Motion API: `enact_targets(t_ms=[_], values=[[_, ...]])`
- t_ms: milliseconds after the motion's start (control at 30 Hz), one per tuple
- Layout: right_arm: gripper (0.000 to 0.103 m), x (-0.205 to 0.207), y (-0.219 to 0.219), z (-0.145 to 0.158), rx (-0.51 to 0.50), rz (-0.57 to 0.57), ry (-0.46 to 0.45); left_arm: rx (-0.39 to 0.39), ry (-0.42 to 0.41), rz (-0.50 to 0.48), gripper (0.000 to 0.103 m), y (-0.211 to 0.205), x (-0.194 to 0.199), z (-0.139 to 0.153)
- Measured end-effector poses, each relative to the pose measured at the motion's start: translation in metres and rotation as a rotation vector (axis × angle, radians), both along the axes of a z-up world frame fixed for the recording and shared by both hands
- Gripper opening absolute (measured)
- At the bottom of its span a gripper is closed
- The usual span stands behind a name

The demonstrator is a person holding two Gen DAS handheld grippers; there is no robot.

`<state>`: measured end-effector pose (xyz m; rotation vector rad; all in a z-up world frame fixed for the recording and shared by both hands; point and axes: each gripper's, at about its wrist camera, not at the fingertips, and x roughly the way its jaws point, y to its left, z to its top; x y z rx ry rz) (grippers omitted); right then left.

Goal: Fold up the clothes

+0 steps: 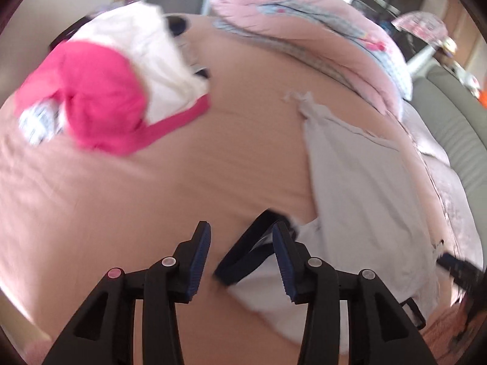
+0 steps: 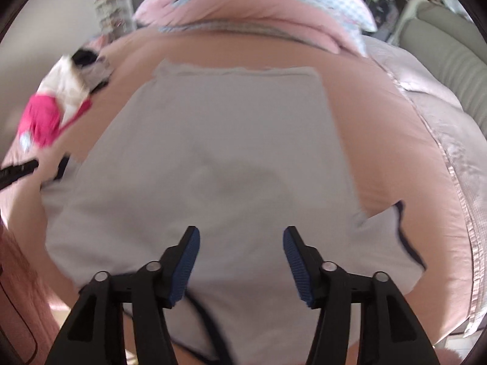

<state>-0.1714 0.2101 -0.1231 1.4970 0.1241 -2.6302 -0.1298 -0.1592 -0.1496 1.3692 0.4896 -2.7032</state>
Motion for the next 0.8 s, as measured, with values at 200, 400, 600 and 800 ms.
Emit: enact_targets(t_ms=[200, 400, 600, 800], values=[[0.025, -0.057, 0.074, 0.006, 0.005, -0.13, 0.003, 0.012, 0.003, -0.111, 0.039, 0.043, -0.055, -0.001], [0.025, -0.101, 0.051, -0.037, -0.019, 0.023, -0.078, 0.087, 0.023, -0.211, 0.039, 0.081, -0.063, -0.023], [0.026, -0.107, 0.057, -0.056, 0.1, 0.028, -0.107, -0.021, 0.033, -0.372, 0.039, 0.127, -0.069, -0.029], [0.032, -0.099, 0.121, -0.053, 0.13, -0.146, -0.114, -0.013, 0.003, -0.4, 0.039, 0.133, -0.073, -0.042]])
